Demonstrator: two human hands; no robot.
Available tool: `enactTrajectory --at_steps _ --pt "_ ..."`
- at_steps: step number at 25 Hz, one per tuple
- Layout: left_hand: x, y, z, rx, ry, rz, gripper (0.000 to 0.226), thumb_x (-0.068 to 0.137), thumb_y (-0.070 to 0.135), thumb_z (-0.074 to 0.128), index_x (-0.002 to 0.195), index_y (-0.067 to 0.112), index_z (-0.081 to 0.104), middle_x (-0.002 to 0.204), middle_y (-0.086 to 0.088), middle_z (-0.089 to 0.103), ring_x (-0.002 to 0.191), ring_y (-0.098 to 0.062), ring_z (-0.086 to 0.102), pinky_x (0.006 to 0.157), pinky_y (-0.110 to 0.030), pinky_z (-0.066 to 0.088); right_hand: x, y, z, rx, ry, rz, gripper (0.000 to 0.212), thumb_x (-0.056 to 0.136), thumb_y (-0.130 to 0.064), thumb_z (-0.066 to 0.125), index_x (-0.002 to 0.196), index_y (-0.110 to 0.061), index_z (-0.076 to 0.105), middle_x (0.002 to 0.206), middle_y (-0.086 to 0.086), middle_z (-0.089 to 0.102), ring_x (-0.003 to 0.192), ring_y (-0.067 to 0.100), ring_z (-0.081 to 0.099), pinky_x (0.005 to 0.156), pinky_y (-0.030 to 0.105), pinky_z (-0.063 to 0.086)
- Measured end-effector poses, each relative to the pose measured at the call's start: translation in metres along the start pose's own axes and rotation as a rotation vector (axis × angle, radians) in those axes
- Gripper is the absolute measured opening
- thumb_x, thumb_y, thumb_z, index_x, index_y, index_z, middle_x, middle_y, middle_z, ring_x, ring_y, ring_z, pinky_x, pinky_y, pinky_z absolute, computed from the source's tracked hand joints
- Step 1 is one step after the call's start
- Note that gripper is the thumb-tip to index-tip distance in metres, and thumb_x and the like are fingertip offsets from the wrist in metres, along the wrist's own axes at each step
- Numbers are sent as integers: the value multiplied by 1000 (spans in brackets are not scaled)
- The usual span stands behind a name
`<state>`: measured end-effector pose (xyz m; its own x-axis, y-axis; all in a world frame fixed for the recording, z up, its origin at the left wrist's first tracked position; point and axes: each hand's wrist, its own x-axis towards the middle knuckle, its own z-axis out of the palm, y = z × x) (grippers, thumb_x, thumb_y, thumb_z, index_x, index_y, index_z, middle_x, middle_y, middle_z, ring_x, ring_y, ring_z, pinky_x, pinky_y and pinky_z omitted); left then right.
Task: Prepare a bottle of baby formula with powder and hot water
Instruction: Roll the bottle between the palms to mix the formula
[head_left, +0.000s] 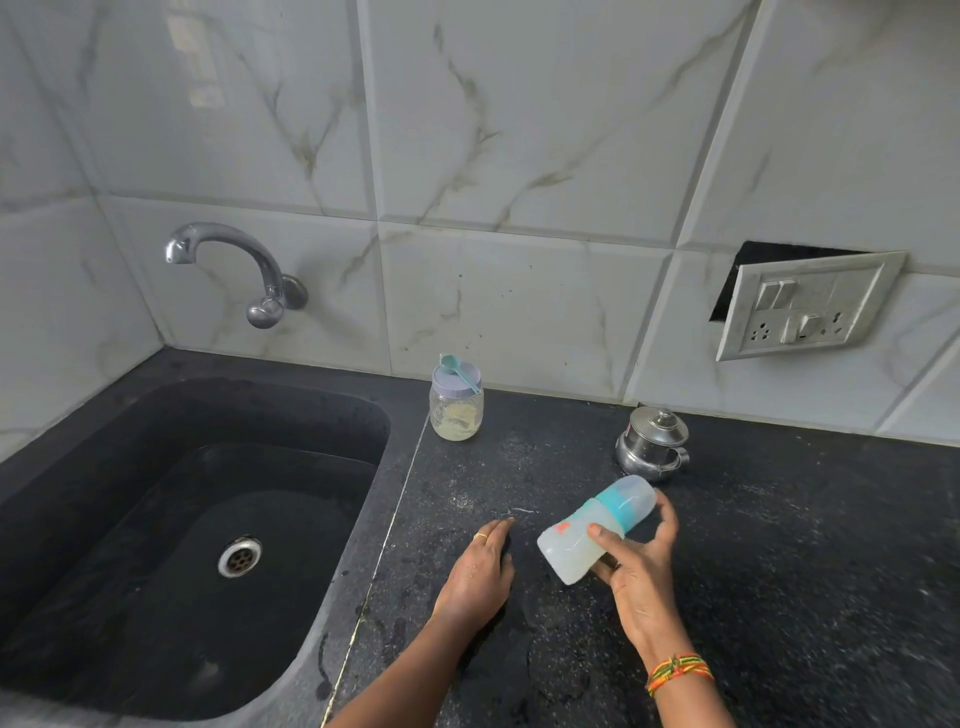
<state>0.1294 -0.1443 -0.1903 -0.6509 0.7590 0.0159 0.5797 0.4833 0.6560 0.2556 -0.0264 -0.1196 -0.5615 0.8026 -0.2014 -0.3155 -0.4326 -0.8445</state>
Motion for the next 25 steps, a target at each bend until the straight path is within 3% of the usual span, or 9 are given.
enactTrajectory --at_steps 4,8,12,16,19,22,25 --pt "-1 1 0 2 1 -5 50 96 18 37 145 15 27 151 0 29 137 -15 33 114 -26 26 1 -1 2 155 66 10 68 84 6 58 126 -42 34 120 4 54 103 24 58 72 45 56" --pt "0 1 -1 8 4 -5 50 96 18 37 145 16 27 151 0 29 137 -15 33 113 -26 26 -3 -4 6 23 -9 12 77 80 13 58 130 -41 34 107 5 60 96 24 61 76 47 54" --pt "-1 3 0 9 10 -8 50 96 18 37 145 16 27 151 0 30 137 -15 33 114 -27 26 -1 0 2 198 66 44 75 85 6 56 135 -44 31 122 4 54 108 26 57 66 41 60" --pt "-1 2 0 13 6 -15 50 96 18 37 145 16 27 151 0 29 137 -15 33 114 -27 26 -3 -1 0 118 17 46 91 83 13 54 142 -48 21 111 1 59 100 23 60 77 46 53" --pt "-2 3 0 17 5 -12 50 96 18 37 145 16 27 151 0 29 137 -14 32 114 -26 26 0 0 -4 243 56 56 77 85 7 54 138 -44 31 125 4 54 106 25 58 68 42 59" --pt "-2 3 -1 16 3 -16 50 96 18 37 145 16 27 151 0 29 137 -14 33 114 -27 27 -3 0 -4 126 10 44 79 82 11 56 137 -41 35 118 4 57 104 25 59 65 40 59" --pt "-2 4 -1 19 4 -13 50 96 18 37 145 15 27 151 0 29 136 -15 33 114 -26 27 0 2 -3 221 52 40 74 84 6 56 137 -41 34 121 4 55 105 25 58 66 41 60"
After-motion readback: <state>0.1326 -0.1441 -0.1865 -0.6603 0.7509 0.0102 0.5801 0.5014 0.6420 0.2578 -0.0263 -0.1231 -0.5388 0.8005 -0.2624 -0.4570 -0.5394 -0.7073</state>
